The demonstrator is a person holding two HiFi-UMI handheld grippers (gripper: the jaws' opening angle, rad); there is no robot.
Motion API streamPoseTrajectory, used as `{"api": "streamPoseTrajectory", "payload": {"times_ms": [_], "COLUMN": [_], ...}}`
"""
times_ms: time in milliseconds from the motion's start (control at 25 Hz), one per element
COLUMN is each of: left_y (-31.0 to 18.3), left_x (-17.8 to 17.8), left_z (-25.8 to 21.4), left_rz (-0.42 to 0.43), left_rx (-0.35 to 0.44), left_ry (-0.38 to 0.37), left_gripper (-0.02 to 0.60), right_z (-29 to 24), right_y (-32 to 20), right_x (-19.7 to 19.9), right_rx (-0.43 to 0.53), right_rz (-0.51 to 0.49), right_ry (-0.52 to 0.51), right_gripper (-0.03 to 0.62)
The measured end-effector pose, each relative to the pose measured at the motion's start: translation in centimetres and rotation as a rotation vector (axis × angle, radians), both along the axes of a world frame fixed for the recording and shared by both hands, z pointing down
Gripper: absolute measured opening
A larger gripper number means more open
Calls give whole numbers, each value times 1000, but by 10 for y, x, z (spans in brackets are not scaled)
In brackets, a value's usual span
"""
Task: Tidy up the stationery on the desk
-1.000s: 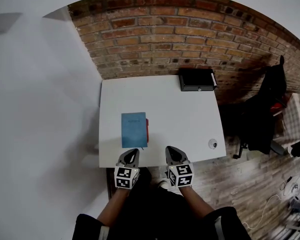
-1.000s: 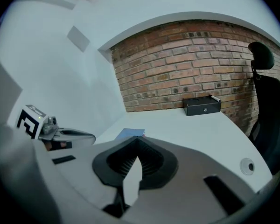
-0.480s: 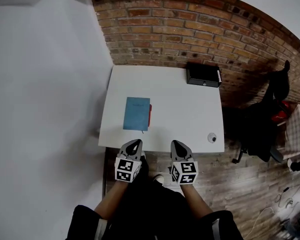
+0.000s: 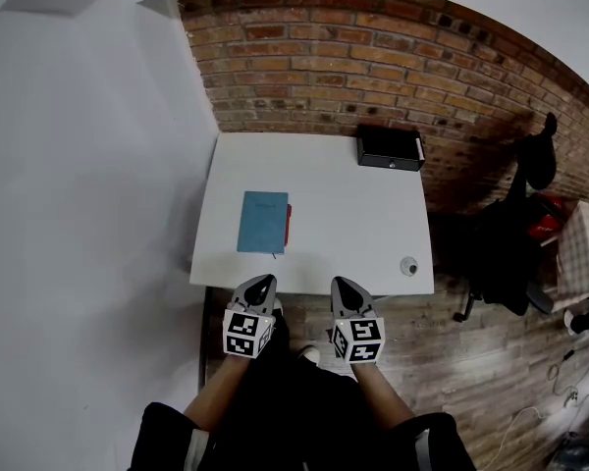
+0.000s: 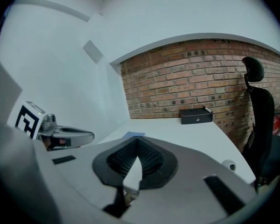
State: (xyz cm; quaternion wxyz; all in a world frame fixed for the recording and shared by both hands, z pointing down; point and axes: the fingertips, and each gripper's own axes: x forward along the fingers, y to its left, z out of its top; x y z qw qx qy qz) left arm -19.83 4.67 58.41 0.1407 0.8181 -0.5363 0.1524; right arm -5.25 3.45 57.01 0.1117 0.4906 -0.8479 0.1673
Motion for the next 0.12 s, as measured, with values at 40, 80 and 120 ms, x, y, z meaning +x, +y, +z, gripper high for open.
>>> {"api": "streamPoseTrajectory", "payload": {"times_ms": [40,80,120], "left_y": [1,2,4], "left_x": [1,2,2], "left_z": [0,0,0], "left_rz": [1,2,3], "left_rx": [-1,-1,-2], "left_ry": [0,0,0], "left_gripper": [17,17,17], "right_z": [0,0,0], "right_y": [1,3,4], "right_x": [1,1,1], "right_rx": [2,3,3], "right_rz": [0,1,1], "right_ry": [0,0,0], "right_gripper": [21,21,21]}}
